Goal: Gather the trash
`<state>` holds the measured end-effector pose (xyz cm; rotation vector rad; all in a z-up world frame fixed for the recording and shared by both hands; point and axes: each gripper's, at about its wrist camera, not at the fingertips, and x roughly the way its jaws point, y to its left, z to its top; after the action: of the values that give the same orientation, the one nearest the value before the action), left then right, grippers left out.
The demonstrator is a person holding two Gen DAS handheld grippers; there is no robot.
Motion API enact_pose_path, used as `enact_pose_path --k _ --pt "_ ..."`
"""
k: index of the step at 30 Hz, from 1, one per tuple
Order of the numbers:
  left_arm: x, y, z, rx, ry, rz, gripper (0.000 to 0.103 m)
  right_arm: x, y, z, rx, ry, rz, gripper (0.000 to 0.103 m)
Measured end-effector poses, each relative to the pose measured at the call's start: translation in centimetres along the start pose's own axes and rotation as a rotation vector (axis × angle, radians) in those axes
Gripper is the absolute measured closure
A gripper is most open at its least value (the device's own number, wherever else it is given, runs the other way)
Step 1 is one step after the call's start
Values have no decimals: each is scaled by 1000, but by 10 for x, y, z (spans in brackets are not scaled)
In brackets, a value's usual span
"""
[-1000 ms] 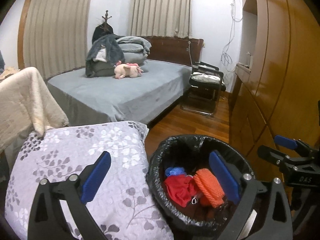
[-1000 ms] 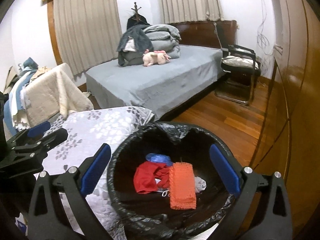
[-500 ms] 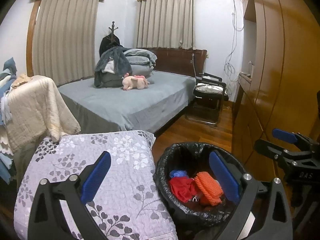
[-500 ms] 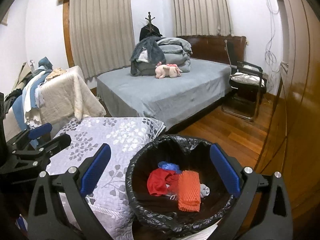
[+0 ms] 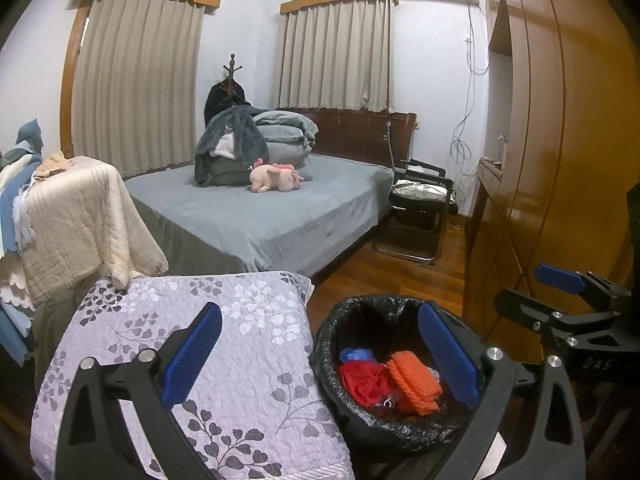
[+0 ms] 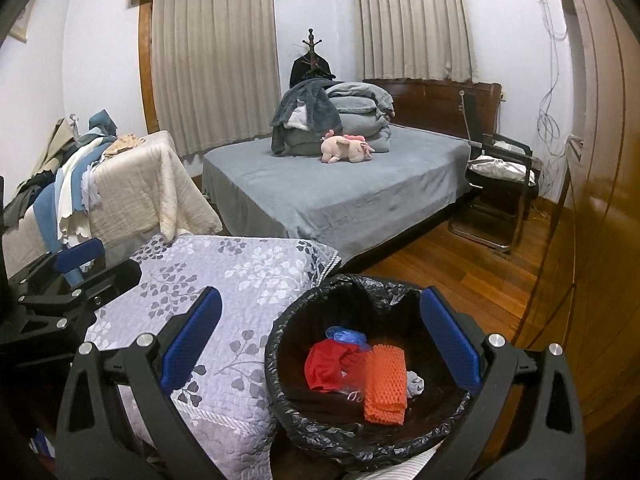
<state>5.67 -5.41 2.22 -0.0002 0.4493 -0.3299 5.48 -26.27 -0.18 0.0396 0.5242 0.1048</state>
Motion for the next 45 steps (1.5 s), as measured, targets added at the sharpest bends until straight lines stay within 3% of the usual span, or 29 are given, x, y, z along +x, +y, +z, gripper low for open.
enact_pose_path --k 45 --pt "-2 0 -2 -1 4 3 6 0 6 0 -6 -5 5 6"
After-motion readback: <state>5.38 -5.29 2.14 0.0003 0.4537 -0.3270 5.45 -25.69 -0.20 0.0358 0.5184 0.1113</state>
